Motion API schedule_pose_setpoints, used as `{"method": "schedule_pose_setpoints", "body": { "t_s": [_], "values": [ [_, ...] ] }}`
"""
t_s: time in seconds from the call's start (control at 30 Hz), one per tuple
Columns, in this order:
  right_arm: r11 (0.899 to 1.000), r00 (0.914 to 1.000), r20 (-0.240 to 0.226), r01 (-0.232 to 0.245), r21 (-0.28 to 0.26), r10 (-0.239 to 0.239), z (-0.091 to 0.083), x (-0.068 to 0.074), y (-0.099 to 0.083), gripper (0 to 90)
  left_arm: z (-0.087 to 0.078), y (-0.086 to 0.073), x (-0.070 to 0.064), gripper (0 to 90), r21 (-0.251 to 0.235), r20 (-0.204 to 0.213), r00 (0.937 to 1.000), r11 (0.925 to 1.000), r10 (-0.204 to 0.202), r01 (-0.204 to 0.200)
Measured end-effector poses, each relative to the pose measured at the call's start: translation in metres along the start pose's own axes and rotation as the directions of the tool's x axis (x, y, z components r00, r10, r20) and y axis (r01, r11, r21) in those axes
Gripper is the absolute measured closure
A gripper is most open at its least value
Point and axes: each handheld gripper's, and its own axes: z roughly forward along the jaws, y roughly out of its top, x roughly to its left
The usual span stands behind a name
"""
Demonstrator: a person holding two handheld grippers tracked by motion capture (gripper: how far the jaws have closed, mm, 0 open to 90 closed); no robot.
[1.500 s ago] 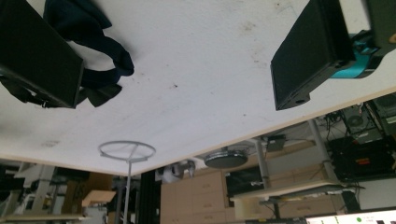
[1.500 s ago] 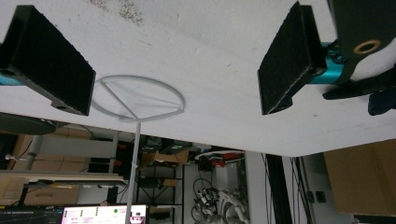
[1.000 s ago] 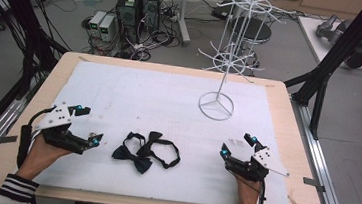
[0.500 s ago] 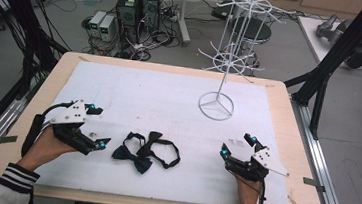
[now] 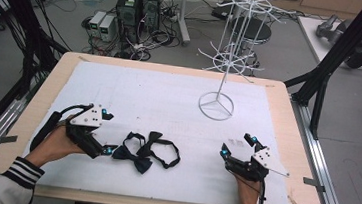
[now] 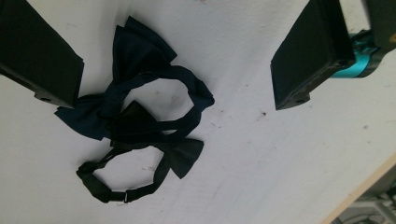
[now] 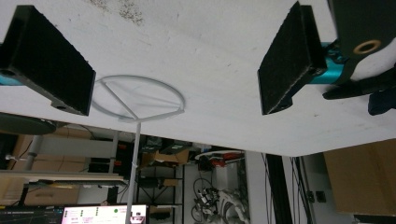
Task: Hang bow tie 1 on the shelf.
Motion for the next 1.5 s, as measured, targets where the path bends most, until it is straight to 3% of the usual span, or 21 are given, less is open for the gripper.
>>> {"method": "schedule_pose_setpoints", "body": {
  "t_s": [0.37,0.5,0.9,1.07,1.1,1.23,1.5],
  "values": [
    [1.000,1.0000,-0.001,-0.004,-0.002,0.004,0.000,0.000,0.000,10.6,0.016,0.000,0.003,3.1,0.105,0.096,0.9946,0.9941,-0.037,0.027],
    [1.000,1.0000,0.001,-0.006,-0.001,0.006,0.000,0.000,0.000,10.6,0.020,-0.001,0.002,12.2,0.122,0.131,0.9907,0.9923,-0.036,0.020],
    [1.000,0.9999,0.000,-0.012,0.000,0.012,0.000,0.000,0.000,10.6,0.033,-0.007,0.003,12.5,0.178,0.162,0.9851,0.9837,-0.057,0.028],
    [1.000,0.9999,0.000,-0.013,0.000,0.013,0.000,0.000,0.000,10.6,0.042,-0.009,0.000,13.8,0.225,0.192,0.9804,0.9743,-0.045,0.001],
    [1.000,0.9999,0.000,-0.013,0.000,0.013,0.000,0.000,0.000,10.6,0.044,-0.009,-0.002,13.8,0.215,0.185,0.9816,0.9765,-0.048,0.007],
    [1.000,0.9999,0.002,-0.012,-0.001,0.012,0.000,0.000,0.000,10.6,0.049,-0.009,-0.003,13.8,0.234,0.197,0.9797,0.9723,-0.038,-0.010],
    [1.000,0.9999,0.001,-0.013,-0.002,0.013,0.000,0.000,0.000,10.6,0.057,-0.008,-0.005,15.4,0.276,0.221,0.9751,0.9603,-0.019,-0.044]
  ]
}}
